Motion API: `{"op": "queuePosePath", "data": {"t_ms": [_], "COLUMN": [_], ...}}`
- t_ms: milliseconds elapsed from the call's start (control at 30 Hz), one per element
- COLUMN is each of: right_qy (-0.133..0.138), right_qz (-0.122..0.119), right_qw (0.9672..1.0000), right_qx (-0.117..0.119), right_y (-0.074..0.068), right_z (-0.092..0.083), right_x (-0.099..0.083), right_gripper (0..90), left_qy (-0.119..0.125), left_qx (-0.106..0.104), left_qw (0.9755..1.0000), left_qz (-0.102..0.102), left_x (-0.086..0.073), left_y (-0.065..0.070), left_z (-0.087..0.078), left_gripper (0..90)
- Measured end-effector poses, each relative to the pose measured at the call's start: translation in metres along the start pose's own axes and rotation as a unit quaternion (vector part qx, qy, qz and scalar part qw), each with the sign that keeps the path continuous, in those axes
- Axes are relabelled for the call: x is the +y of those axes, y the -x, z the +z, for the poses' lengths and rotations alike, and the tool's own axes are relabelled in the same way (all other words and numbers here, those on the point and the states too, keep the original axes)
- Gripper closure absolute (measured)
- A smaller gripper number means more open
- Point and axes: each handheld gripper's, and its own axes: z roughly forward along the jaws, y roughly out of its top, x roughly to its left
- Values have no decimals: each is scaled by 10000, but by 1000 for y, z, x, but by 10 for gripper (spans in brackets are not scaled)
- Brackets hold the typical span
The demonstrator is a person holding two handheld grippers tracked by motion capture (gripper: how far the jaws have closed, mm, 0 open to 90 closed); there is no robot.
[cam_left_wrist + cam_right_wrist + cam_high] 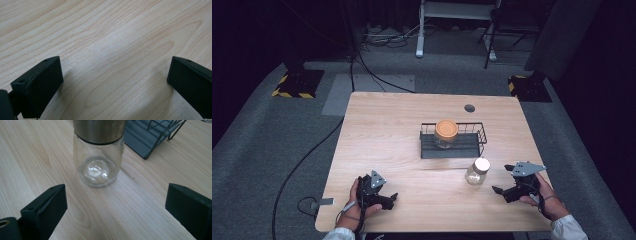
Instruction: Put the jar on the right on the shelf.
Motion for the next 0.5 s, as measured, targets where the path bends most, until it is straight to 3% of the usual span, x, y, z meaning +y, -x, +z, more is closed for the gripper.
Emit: {"op": "queuePosePath", "data": {"t_ms": [500], "right_qy": [80], "right_qz": [-133], "right_qw": [9998], "right_qx": [113], "right_y": [-5], "right_z": [9], "right_x": [14], "right_gripper": [45], "left_qy": [1], "left_qx": [0], "left_qw": [10000], "left_qz": [0], "left_x": [0], "left_y": [0], "left_z": [0], "left_gripper": [0]}}
